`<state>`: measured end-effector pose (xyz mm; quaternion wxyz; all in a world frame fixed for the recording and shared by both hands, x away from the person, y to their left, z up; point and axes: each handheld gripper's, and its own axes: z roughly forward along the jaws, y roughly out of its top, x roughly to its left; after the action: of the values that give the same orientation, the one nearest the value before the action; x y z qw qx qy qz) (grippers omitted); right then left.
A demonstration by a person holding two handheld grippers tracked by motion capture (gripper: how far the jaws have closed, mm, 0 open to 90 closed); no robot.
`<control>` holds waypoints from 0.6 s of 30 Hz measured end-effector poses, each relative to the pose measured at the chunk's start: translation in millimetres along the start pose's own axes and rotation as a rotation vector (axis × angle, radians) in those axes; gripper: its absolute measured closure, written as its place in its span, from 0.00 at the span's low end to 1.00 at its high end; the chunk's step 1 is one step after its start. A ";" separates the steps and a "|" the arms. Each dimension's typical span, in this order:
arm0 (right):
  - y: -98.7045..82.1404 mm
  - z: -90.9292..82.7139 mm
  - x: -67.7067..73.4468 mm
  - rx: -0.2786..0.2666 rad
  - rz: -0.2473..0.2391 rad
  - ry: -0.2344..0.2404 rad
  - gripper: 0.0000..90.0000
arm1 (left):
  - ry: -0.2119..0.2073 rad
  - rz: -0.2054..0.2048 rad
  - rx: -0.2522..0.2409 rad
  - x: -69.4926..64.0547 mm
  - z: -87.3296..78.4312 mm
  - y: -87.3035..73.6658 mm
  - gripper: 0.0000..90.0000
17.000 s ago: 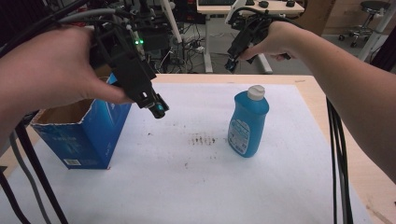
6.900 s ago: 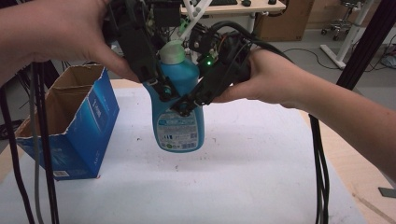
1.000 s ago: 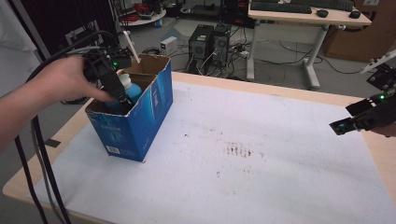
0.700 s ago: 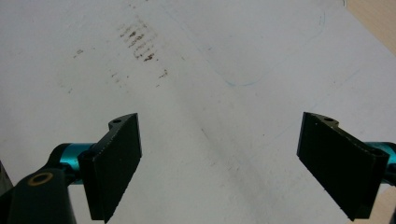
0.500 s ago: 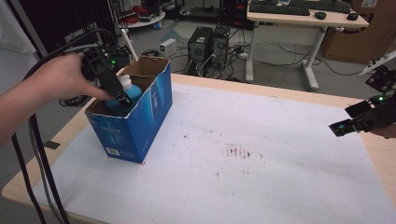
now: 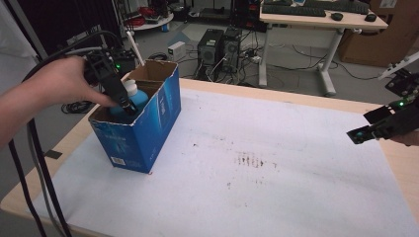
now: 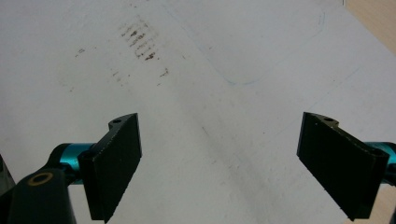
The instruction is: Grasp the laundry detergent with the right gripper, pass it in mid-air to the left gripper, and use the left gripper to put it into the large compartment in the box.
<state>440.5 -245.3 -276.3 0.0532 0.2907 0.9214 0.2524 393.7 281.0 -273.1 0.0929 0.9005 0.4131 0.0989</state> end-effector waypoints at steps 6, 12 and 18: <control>-0.5 -0.3 0.1 -0.005 0.014 0.012 0.15 | 0.027 0.031 0.012 -3.6 -14.8 2.9 0.28; -1.1 0.0 2.8 -0.011 0.019 0.022 0.15 | 0.076 0.064 -0.018 -12.7 -40.4 11.1 0.22; -5.2 0.7 3.8 -0.001 0.037 0.013 0.14 | 0.065 0.152 -0.087 -33.1 -58.1 33.0 0.22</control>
<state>434.9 -246.5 -279.3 0.0426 0.3059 0.9161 0.2557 381.7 239.6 -212.3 0.1107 0.9206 0.3418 0.1528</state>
